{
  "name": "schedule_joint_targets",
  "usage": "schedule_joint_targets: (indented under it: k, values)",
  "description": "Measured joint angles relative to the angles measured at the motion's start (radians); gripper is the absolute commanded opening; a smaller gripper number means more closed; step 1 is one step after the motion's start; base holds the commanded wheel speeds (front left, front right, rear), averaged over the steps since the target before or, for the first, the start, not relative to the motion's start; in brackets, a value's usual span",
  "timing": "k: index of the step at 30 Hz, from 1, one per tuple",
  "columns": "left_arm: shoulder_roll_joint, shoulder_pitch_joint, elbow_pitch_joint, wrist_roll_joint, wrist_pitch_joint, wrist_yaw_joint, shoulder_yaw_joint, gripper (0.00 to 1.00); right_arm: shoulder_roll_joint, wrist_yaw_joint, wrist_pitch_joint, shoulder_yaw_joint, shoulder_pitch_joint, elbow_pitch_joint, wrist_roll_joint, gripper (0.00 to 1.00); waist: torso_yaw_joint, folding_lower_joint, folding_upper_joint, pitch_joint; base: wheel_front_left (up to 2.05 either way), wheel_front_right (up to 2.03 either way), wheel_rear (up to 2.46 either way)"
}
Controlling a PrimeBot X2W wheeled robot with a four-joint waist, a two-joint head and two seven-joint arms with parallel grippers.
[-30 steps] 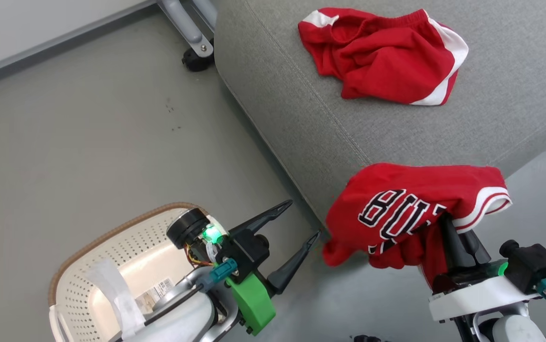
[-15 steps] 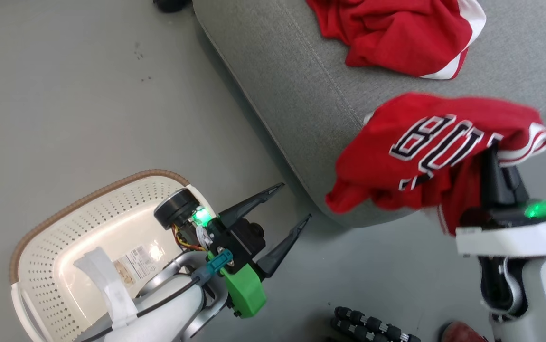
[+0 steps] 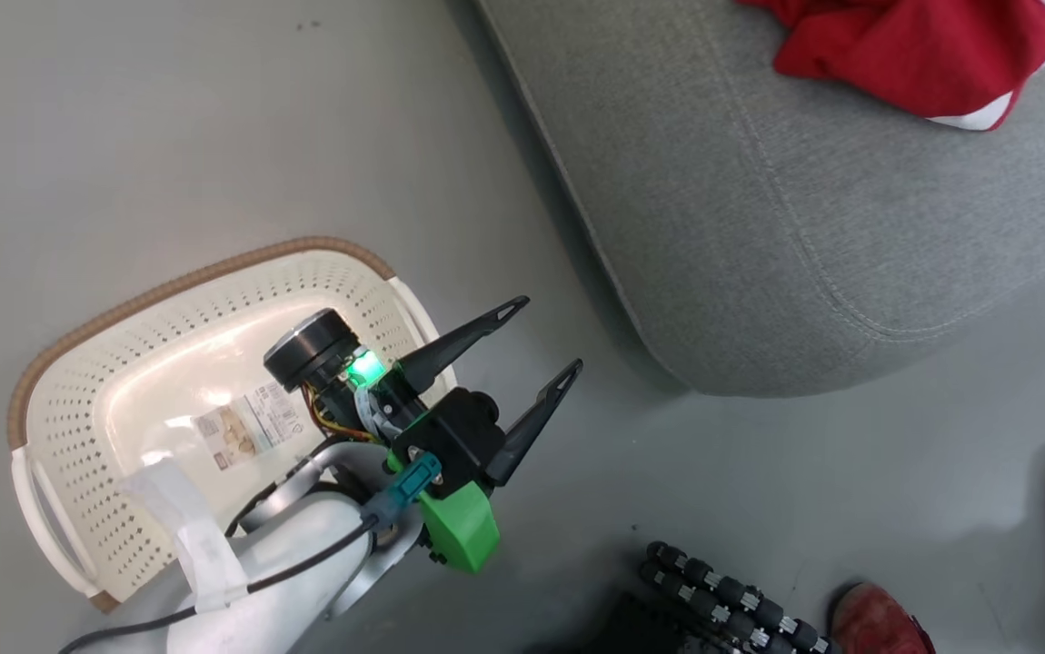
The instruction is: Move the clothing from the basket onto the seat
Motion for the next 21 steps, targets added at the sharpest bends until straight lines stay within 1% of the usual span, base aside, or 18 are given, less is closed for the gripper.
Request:
schedule_joint_targets:
  k: [2, 4, 7, 9, 13, 15, 16, 17, 18, 21]
  values:
    - [0.007, -0.016, -0.012, 0.009, 0.008, 0.002, 0.003, 1.0, -0.042, 0.0, 0.0, -0.035, -0.069, 0.058, -0.01, 0.0, 0.019, 0.0, 0.0, 0.028, 0.0, 0.0, 0.0]
    - [0.015, -0.026, -0.021, 0.013, 0.015, 0.003, 0.004, 1.0, -0.06, 0.0, -0.001, -0.058, -0.106, 0.111, -0.024, 0.0, 0.036, 0.0, 0.0, 0.054, 0.0, 0.0, 0.0]
    - [0.025, -0.035, -0.033, 0.02, 0.022, 0.003, 0.004, 1.0, -0.062, 0.0, 0.0, -0.083, -0.117, 0.204, -0.053, 0.0, 0.059, 0.0, 0.0, 0.093, 0.0, 0.0, 0.0]
    - [0.031, -0.036, -0.04, 0.021, 0.026, 0.007, 0.004, 1.0, -0.051, 0.0, 0.0, -0.097, -0.111, 0.272, -0.083, 0.0, 0.074, 0.0, 0.0, 0.12, 0.0, 0.0, 0.0]
    - [0.043, -0.039, -0.045, 0.023, 0.034, 0.012, 0.004, 1.0, 0.007, 0.0, 0.0, -0.119, -0.08, 0.391, -0.099, 0.0, 0.097, 0.0, 0.0, 0.161, 0.0, 0.0, 0.0]
    - [0.044, -0.04, -0.046, 0.023, 0.039, 0.013, 0.003, 1.0, 0.023, 0.0, 0.0, -0.117, -0.058, 0.434, -0.109, 0.0, 0.105, 0.0, 0.0, 0.174, 0.0, 0.0, 0.0]
    - [0.044, -0.04, -0.047, 0.023, 0.041, 0.013, 0.002, 1.0, 0.032, 0.0, 0.0, -0.12, -0.047, 0.449, -0.113, 0.05, 0.11, 0.0, 0.0, 0.179, 0.0, 0.0, 0.0]
    - [0.044, -0.041, -0.047, 0.023, 0.042, 0.015, 0.002, 1.0, 0.039, 0.0, 0.0, -0.126, -0.039, 0.456, -0.113, 0.21, 0.113, 0.0, 0.0, 0.181, 0.0, 0.0, 0.0]
    - [0.044, -0.042, -0.047, 0.023, 0.042, 0.016, 0.002, 1.0, 0.051, 0.0, 0.0, -0.133, -0.028, 0.459, -0.113, 1.0, 0.114, 0.0, 0.0, 0.182, 0.0, 0.0, 0.0]
    - [0.042, -0.044, -0.044, 0.02, 0.039, 0.021, 0.004, 1.0, 0.088, 0.0, 0.0, -0.153, 0.02, 0.425, -0.118, 1.0, 0.114, 0.0, 0.0, 0.175, 0.0, 0.0, 0.0]
